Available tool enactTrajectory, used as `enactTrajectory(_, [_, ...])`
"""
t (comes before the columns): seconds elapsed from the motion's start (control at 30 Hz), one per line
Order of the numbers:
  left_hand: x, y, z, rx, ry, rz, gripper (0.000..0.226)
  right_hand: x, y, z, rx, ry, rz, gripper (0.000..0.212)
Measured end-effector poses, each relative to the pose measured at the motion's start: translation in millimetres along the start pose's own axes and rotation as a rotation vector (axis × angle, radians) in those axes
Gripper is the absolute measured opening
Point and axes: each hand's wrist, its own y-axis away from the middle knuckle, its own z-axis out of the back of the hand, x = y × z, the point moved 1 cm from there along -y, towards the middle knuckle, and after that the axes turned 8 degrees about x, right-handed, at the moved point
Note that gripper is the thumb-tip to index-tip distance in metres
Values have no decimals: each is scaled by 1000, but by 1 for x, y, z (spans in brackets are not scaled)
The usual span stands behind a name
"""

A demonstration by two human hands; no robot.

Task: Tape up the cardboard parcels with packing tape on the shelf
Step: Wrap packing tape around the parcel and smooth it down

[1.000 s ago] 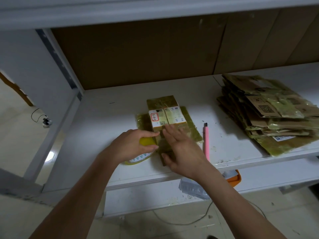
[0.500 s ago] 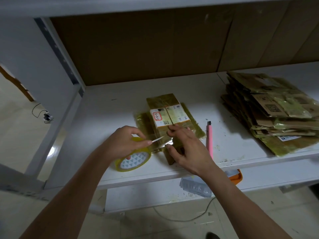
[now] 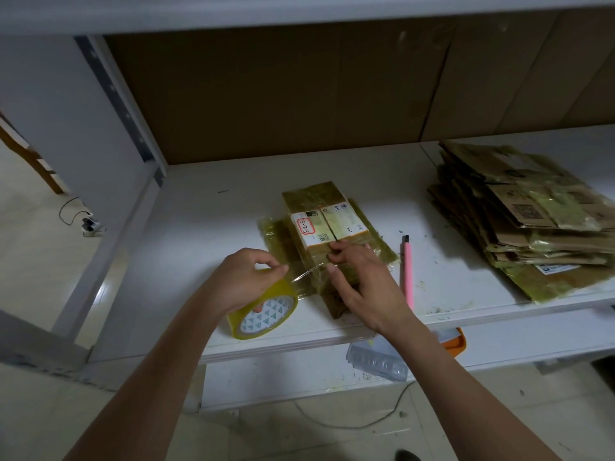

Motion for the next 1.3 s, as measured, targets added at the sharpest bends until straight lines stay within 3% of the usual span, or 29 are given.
enactTrajectory(0.13, [-1,0,-2,-103,-205,-3,22,-2,1,2,20,-5,6,27])
enactTrajectory(0.33, [4,-3,-1,-58,83,-93,10,-3,0,3,27,-60,23,24])
enactTrajectory(0.47, [8,-5,-5,-72,155,-118,11,6,1,12,11,-159,45,22])
enactTrajectory(0.57, [8,-4,-5,-63,161,-120,11,1,9,31,-187,-300,28,21])
enactTrajectory(0.63, [8,-3,-5,-66,169,-127,11,-20,15,45,-361,-173,-70,26])
enactTrajectory(0.67, [9,-3,-5,-71,174,-127,11,-32,17,51,-370,-22,-157,32])
enactTrajectory(0.77, [12,-3,-4,-85,179,-117,11,-61,21,60,-31,507,-374,48])
enactTrajectory(0.83, [13,-3,-4,-85,188,-115,10,-69,23,59,130,733,-268,50])
enactTrajectory(1.0, [13,-3,-6,-85,195,-112,10,-67,24,65,109,836,-95,23])
enactTrajectory(1.17, [14,-3,-5,-91,208,-109,10,-74,26,67,80,787,-76,25])
enactTrajectory(1.3, [14,-3,-5,-97,196,-107,11,-72,34,69,-131,687,-82,34])
